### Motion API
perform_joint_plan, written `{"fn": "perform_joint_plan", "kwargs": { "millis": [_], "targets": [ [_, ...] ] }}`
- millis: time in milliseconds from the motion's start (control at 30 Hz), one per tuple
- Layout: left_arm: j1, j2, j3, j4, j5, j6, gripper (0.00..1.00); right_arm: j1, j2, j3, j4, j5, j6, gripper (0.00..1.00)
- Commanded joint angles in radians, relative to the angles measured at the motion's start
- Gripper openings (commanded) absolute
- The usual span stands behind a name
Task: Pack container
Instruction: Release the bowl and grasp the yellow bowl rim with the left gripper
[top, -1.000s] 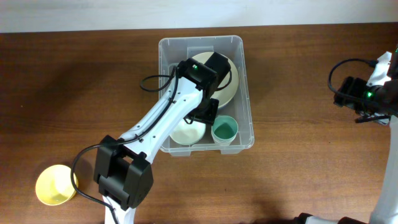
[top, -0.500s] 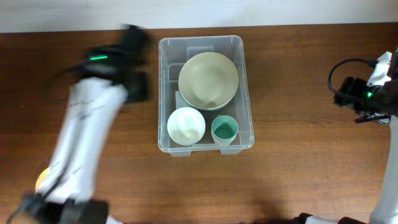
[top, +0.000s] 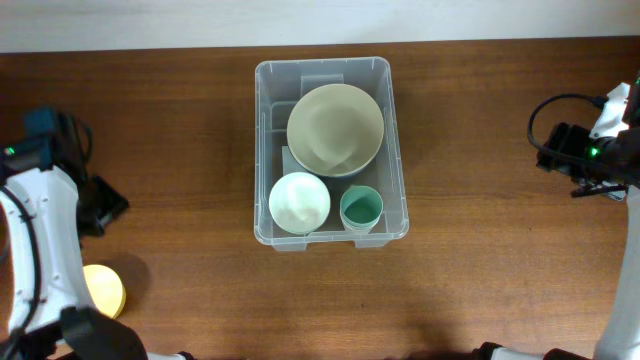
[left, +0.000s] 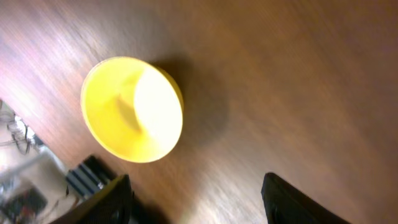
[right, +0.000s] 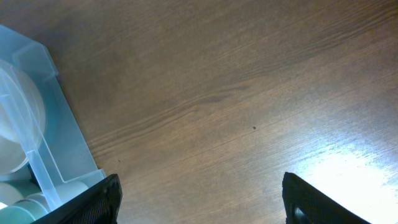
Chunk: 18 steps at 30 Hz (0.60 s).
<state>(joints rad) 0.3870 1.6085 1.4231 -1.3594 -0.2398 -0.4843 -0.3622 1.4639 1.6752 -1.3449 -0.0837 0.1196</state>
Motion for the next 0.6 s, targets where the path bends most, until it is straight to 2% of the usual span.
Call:
{"fn": "perform_joint_plan", "kwargs": {
  "millis": [0,200,333,467,567],
  "targets": [
    [0.051,0.000,-0.154,0.081,0.015,-0.024,0.68,-0.004,0.003,-0.003,0.002,0.009,-0.006,0.78],
    [0.103,0.000,-0.356,0.258,0.006,-0.024,0.68,-0.004,0.003,-0.003,0.001,0.008,-0.006,0.78],
    [0.111,0.001,-0.425,0.311,-0.057,-0.055,0.68,-0.004,0.003,-0.003,0.001,0.008,-0.006,0.78],
    [0.111,0.003,-0.456,0.341,-0.057,-0.054,0.68,-0.004,0.003,-0.003,-0.003,0.008,-0.006,0.78],
    [0.111,0.004,-0.468,0.364,-0.057,-0.054,0.60,-0.004,0.003,-0.003,-0.004,0.009,-0.006,0.78]
  ]
}}
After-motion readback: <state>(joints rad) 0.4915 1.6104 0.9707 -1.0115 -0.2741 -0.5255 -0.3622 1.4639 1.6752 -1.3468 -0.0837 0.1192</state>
